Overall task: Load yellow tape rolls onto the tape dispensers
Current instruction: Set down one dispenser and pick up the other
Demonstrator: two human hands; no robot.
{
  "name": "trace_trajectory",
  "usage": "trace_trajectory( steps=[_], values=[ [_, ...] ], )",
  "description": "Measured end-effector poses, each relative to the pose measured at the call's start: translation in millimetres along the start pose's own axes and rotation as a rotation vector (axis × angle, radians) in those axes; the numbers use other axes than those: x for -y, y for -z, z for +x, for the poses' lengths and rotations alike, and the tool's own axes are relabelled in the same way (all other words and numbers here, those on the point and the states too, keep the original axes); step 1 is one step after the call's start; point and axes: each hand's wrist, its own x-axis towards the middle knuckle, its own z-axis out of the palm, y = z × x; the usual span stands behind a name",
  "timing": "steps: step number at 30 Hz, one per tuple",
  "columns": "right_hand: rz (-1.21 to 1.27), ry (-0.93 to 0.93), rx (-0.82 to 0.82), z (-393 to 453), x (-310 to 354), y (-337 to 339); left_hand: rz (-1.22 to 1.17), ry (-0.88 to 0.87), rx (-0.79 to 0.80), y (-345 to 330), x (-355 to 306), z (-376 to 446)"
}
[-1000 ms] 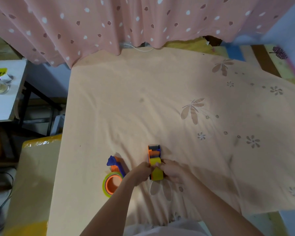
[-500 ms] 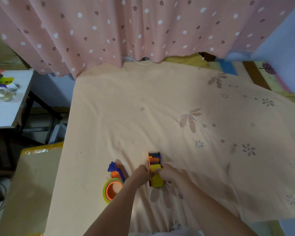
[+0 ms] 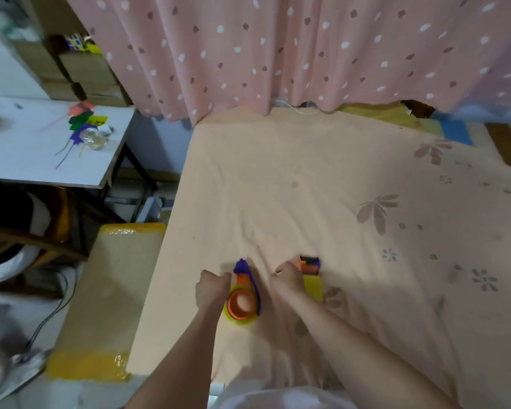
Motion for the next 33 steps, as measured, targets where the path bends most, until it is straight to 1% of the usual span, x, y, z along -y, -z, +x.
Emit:
trace_trajectory(
  steps=[3,5,6,11,16,19,20,21,24,26,27,29,31,33],
  values=[
    [-0.195,-0.035,0.209,-3,1,-24,-0.037,0.148,0.180,5,15,9],
    [-0.261,-0.040,0.281,-7,3,-36,-0.060,0.186,0.299,5,23,12],
    [-0.276,-0.048,0.293,-8,3,-41,-0.068,0.190,0.323,6,26,12],
    [-0.390,-0.021,0.225,-6,4,-52,-0.081,0.146,0.306,9,30,15],
    [-0.459,0.018,0.136,-8,5,-52,-0.195,0.188,0.368,19,30,15],
    [-0.346,-0.024,0.137,-9,12,-41,-0.387,0.228,0.377,28,31,17],
    [-0.264,-0.037,0.144,-9,15,-36,-0.448,0.219,0.391,32,31,19],
    [-0.146,-0.048,0.153,-9,18,-30,-0.498,0.192,0.444,34,29,21],
    [0.245,-0.033,0.178,-9,24,-1,-0.560,0.049,0.730,37,17,18],
    [0.375,0.021,0.229,-9,22,21,-0.540,-0.062,0.899,33,4,9],
    [0.409,0.046,0.258,-9,20,32,-0.528,-0.113,0.953,30,-4,4],
    [0.417,0.094,0.293,-11,16,50,-0.523,-0.193,1.012,22,-20,-7],
    [0.370,0.137,0.283,-12,11,63,-0.520,-0.223,1.040,13,-36,-23],
    [0.340,0.159,0.255,-16,7,73,-0.512,-0.238,1.031,6,-48,-38]
  ],
)
